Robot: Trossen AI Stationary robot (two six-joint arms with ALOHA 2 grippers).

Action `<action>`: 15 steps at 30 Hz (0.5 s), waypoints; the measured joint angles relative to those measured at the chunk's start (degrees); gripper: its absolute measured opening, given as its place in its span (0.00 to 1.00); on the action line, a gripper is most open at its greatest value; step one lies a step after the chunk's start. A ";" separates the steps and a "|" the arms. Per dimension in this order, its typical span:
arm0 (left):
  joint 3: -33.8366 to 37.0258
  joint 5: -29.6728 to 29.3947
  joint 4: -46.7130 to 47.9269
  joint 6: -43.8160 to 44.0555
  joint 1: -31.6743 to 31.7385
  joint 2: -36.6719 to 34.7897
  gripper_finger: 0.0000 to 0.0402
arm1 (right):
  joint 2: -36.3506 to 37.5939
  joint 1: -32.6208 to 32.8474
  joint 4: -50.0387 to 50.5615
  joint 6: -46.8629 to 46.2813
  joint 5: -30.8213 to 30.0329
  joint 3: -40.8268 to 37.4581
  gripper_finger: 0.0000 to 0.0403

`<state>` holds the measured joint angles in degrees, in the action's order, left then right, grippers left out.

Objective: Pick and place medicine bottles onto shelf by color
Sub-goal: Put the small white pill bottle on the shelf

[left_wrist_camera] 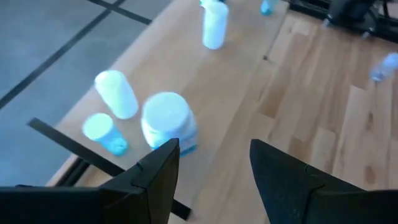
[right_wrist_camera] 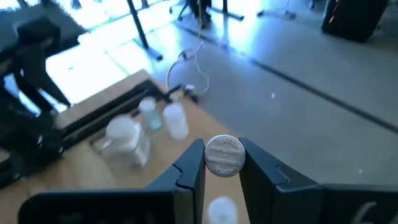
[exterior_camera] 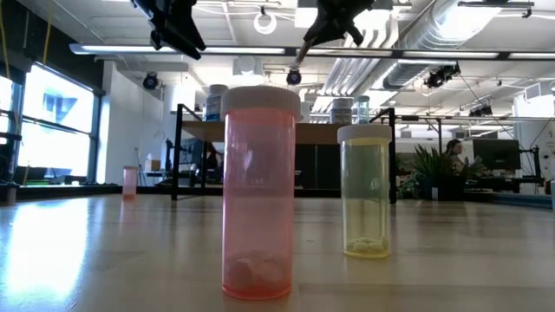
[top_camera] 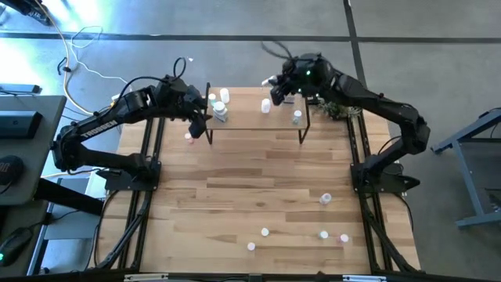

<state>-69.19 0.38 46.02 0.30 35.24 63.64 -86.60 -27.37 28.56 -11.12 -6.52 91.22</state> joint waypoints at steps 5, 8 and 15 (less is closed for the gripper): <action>-0.01 0.00 -0.47 -0.02 2.79 0.00 0.47 | -0.14 -3.56 2.70 2.19 0.63 3.41 0.15; 0.00 0.00 -0.46 0.03 3.91 0.00 0.47 | -0.14 -5.07 5.43 2.08 2.47 4.39 0.15; 0.00 0.45 -0.46 0.57 5.37 0.00 0.47 | -0.19 -4.34 15.47 -1.72 7.50 4.76 0.15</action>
<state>-69.19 0.83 45.56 0.86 40.61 63.64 -86.78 -31.71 44.03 -12.84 0.99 95.98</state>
